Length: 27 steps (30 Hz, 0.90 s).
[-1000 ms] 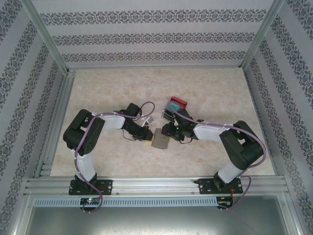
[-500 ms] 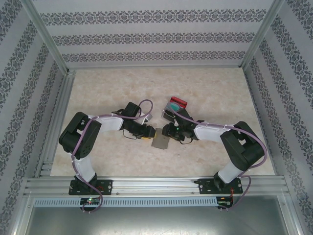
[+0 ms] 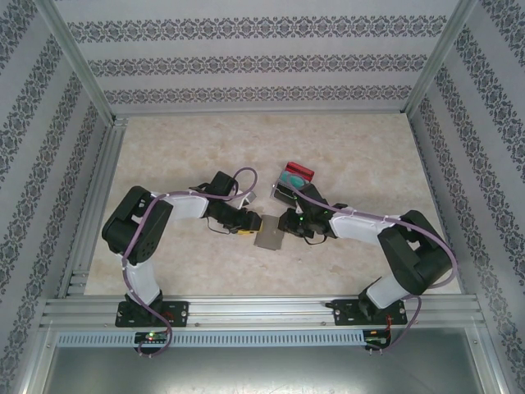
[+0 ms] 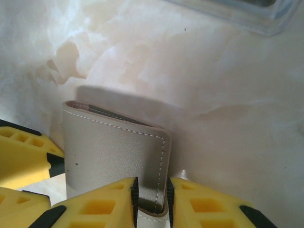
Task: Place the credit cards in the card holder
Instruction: Pick up the card holder at the bottom-center of the table.
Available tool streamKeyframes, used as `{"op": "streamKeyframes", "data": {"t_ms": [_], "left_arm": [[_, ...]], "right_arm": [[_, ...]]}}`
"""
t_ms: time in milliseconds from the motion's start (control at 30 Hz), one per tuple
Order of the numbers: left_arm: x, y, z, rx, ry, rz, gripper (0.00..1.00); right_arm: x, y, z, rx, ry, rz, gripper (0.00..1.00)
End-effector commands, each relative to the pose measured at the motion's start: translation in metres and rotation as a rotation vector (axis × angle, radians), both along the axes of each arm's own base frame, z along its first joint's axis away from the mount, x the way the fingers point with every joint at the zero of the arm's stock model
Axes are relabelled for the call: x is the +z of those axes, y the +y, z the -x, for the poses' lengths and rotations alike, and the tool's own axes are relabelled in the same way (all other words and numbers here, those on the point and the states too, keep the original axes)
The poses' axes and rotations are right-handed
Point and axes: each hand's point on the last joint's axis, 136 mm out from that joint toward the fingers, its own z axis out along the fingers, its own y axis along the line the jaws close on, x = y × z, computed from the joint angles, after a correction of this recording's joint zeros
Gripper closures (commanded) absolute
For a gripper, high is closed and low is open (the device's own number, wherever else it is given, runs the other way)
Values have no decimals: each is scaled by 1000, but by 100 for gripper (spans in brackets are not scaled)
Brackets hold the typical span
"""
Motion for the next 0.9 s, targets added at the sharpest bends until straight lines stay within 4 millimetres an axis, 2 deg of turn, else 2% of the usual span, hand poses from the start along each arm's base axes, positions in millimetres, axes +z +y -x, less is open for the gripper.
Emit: {"op": "streamKeyframes", "data": {"t_ms": [0,200,433,500,567,867], "left_arm": [[-3,-15,2,-35,-4,7,51],[-2,-23,3,-48,-5,15,54],[5,-23,3,-43,-28,15,69],[8,-23,2,-41,-37,16,72],[10,-23,0,-34,-49,15,80],[18,-30,-4,2,-25,60,92]], "right_arm": [[-14,3,9,31,41,12,79],[-25,0,13,27,64,38,81],[-24,-1,12,19,62,45,80],[-20,-1,10,19,47,44,78],[-11,0,7,18,29,36,78],[35,4,4,33,-85,47,69]]}}
